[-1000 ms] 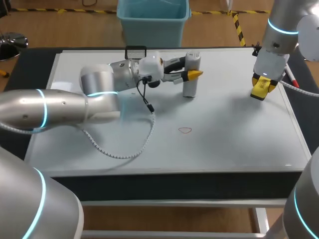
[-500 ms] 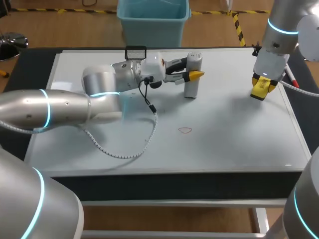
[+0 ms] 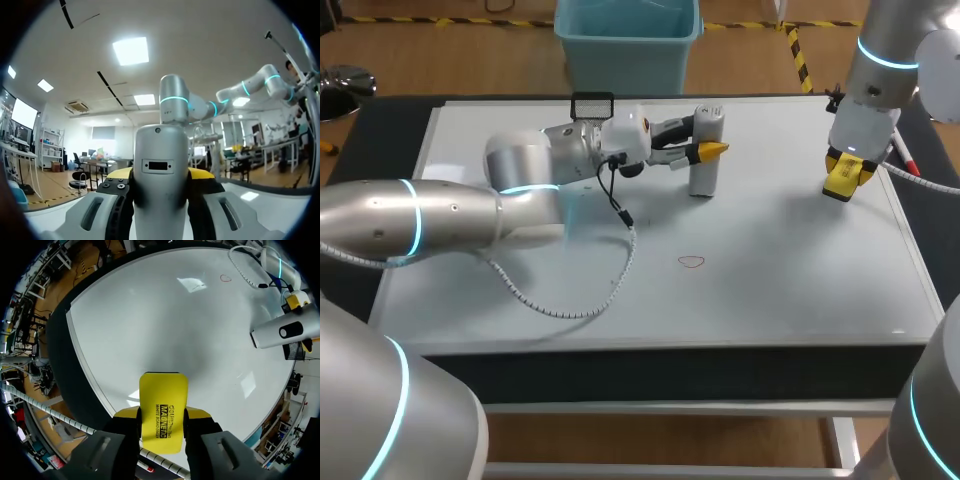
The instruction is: Pick up the inspection probe, press it on each red-marked spot on the whiteboard one by one, put down the probe, pick up the eraser, and wipe off all the red marks.
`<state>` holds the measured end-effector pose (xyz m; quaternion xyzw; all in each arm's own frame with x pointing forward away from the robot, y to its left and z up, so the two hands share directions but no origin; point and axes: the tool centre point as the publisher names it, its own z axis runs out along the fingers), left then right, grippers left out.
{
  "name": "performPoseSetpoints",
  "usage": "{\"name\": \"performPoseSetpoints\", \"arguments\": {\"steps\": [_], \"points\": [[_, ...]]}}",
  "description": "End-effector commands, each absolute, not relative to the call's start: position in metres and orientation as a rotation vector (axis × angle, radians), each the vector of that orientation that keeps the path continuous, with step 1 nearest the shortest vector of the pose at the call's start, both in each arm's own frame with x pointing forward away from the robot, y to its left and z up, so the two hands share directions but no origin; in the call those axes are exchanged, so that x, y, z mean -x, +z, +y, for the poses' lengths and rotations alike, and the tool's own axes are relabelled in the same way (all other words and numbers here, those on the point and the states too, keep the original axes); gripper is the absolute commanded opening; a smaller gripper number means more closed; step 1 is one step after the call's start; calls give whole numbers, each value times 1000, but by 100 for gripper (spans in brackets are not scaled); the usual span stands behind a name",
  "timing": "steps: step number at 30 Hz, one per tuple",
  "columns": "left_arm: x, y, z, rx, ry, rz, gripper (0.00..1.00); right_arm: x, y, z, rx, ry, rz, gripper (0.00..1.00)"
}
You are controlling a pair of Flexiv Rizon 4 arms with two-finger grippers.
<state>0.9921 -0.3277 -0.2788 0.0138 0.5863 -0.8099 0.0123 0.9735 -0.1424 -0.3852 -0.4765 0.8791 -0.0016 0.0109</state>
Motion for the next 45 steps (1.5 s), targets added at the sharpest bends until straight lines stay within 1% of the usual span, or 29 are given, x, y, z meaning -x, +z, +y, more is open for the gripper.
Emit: {"name": "performPoseSetpoints", "arguments": {"steps": [1, 10, 15, 20, 29, 45], "points": [[-994, -283, -328, -49, -2530, 1825, 0, -974, -385, -143, 1491, -6, 2743, 0], [-994, -280, -327, -58, -2525, 1830, 0, -974, -385, -143, 1491, -6, 2743, 0], [-989, -264, -324, -74, -2540, 1807, 0, -974, -385, -143, 1491, -6, 2743, 0], [-985, -246, -310, -93, -2570, 1764, 0, -974, -385, -143, 1491, -6, 2743, 0], [-974, -225, -270, -104, -2537, 1735, 0, -974, -385, -143, 1491, -6, 2743, 0], [-965, -224, -188, -8, -2468, 1716, 0, -974, -385, -143, 1491, -6, 2743, 0]]}}
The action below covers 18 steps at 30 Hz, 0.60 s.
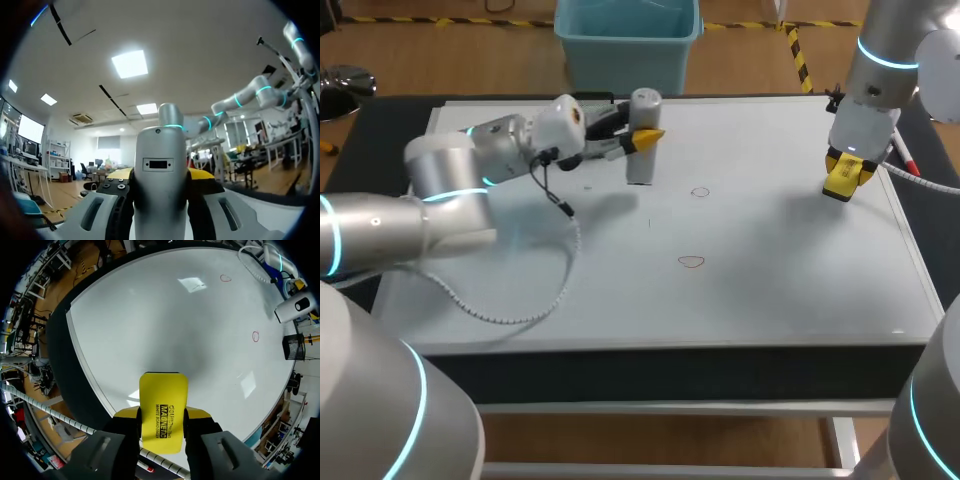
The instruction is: Pick up the inspection probe, press it on each red-marked spot on the whiteboard one by one, put down the probe, pick up the eraser, and wipe off all the red marks.
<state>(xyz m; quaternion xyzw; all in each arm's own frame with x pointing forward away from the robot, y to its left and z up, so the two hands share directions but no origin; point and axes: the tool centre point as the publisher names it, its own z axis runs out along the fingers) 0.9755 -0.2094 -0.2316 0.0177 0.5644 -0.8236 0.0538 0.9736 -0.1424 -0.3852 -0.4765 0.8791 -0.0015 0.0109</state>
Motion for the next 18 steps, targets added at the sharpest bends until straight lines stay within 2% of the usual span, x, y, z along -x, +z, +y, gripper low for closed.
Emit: {"name": "performPoseSetpoints", "arguments": {"steps": [1, 18], "points": [[-965, -224, -183, -6, -2466, 1715, 0, -974, -385, -143, 1491, -6, 2743, 0], [-977, -232, -105, 17, -2472, 1671, 0, -974, -385, -143, 1491, -6, 2743, 0]]}}
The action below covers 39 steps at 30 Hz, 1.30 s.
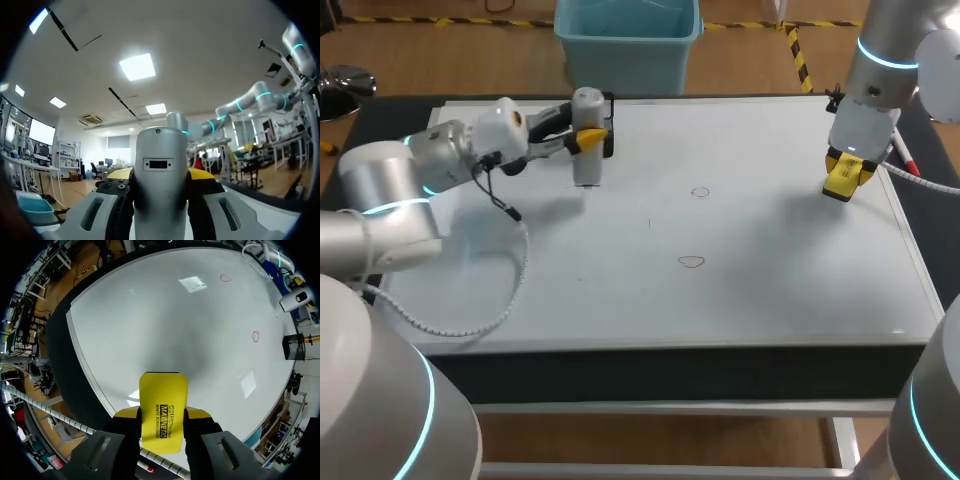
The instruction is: Pick up the inspection probe, press it on each red-marked spot on the whiteboard one by one, put down the probe, pick up the eraser, and wipe off all the red marks.
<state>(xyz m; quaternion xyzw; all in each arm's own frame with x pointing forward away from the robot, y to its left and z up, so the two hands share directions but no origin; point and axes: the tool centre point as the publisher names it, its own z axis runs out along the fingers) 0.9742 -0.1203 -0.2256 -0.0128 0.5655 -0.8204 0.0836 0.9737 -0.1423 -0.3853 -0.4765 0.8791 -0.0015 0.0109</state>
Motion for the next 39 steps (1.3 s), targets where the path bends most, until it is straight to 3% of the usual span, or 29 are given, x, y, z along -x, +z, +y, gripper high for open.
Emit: {"name": "performPoseSetpoints", "arguments": {"steps": [1, 24, 39], "points": [[-978, -234, -102, 17, -2473, 1670, 0, -974, -385, -143, 1491, -6, 2743, 0], [-991, -242, -57, 19, -2507, 1632, 0, -974, -385, -143, 1491, -6, 2743, 0], [-991, -242, -57, 19, -2507, 1632, 0, -974, -385, -143, 1491, -6, 2743, 0]]}}
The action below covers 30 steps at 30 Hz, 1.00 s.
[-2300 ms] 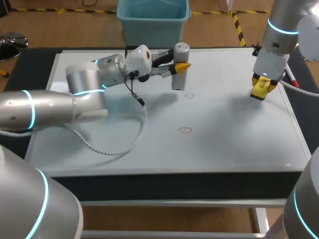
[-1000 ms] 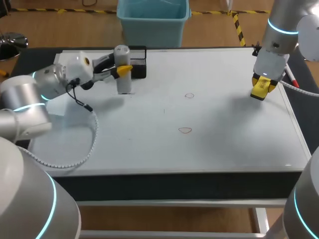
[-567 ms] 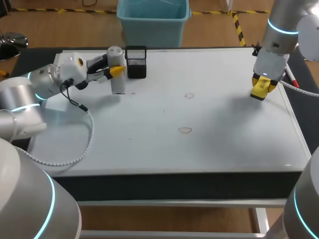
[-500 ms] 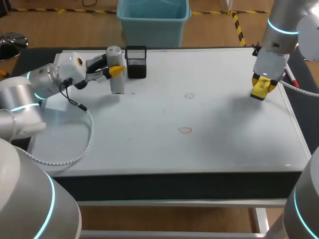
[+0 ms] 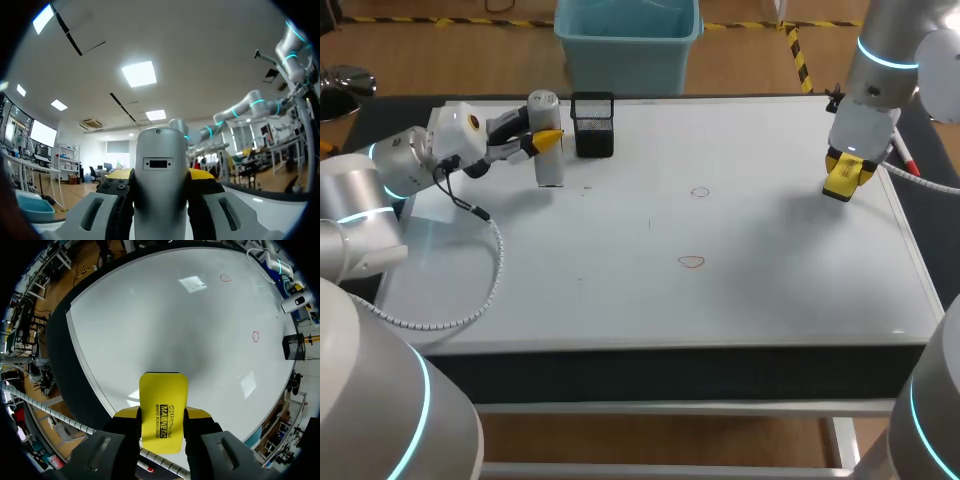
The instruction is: Pick up the inspection probe, press it on each red-marked spot on the whiteboard one by one, put down the probe, pick up the eraser, and wipe off all the red marks.
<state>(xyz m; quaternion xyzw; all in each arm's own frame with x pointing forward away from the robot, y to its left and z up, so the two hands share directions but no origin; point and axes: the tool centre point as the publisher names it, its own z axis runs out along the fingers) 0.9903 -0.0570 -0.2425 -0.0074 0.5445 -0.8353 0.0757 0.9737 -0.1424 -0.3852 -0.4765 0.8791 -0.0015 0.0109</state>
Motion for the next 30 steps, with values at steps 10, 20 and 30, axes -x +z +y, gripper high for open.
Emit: {"name": "performPoseSetpoints", "arguments": {"steps": [10, 20, 30], "points": [[-991, -242, -57, 19, -2507, 1632, 0, -962, -384, -70, 1744, -65, 2616, 0], [-991, -242, -57, 19, -2507, 1632, 0, -957, -366, 3, 1906, -59, 2427, 0], [-991, -242, -57, 19, -2507, 1632, 0, -961, -370, 67, 2065, -23, 2296, 0]]}}
